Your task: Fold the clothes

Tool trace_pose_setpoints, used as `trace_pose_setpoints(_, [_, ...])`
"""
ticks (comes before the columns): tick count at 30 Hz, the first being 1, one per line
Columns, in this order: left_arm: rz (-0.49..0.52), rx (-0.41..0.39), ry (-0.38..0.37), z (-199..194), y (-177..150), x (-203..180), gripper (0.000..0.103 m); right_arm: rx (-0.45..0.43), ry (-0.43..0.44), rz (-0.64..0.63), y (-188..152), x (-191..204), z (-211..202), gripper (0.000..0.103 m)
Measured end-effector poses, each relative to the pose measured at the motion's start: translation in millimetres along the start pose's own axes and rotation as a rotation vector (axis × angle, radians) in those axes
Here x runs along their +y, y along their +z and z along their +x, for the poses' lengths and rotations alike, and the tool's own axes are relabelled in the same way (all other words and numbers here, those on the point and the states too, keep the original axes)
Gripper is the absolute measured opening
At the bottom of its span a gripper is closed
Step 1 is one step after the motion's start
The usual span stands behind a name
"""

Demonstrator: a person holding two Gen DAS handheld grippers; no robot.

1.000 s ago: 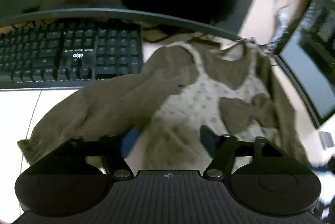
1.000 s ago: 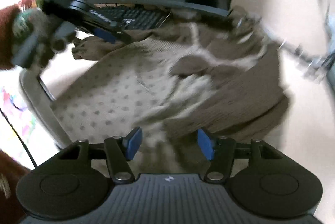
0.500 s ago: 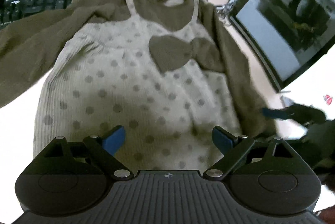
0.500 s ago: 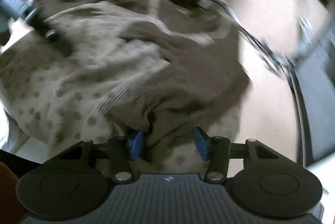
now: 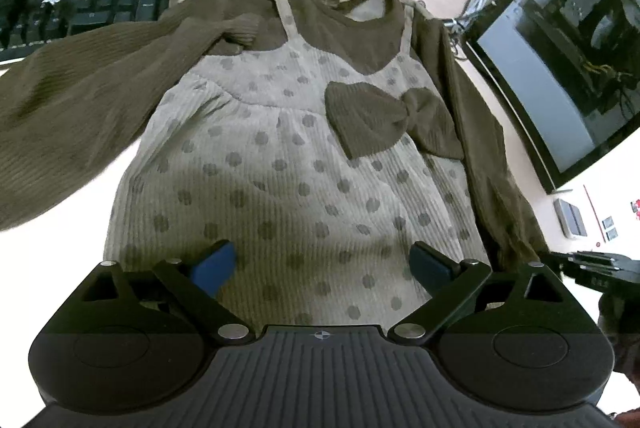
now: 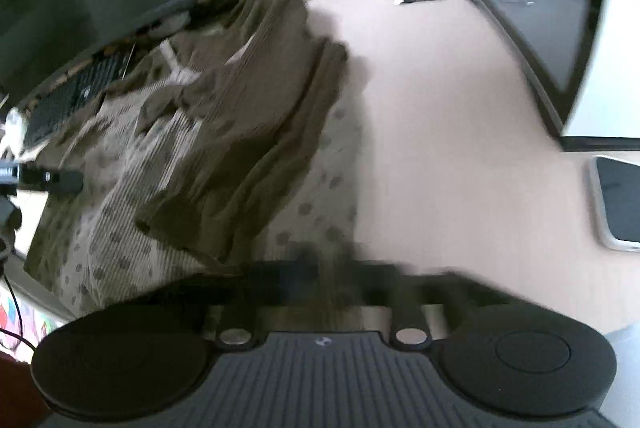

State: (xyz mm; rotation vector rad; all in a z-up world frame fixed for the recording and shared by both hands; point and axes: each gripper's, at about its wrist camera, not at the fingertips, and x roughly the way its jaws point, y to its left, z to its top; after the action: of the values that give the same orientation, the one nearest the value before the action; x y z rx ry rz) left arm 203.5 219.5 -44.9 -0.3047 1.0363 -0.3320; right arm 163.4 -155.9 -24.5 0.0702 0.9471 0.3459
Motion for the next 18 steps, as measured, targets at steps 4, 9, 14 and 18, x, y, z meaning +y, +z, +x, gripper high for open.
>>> trace_pose_setpoints(4, [0.036,0.017,-0.047,-3,-3,-9,0.098,-0.001,-0.062,-0.035,-3,-1,-24,0.002])
trace_pose_setpoints(9, [0.050,0.027,-0.022,-5,-21,-9,0.099,0.106,-0.210,-0.094,-18,-18,-15,0.002])
trace_pose_setpoints(14, [-0.021,0.009,-0.012,-21,-31,6,0.099,0.002,-0.226,-0.091,7,-18,-30,0.007])
trace_pose_setpoints(18, [-0.152,-0.055,0.023,-46,-29,33,0.099,-0.086,-0.101,-0.118,29,6,-34,0.041])
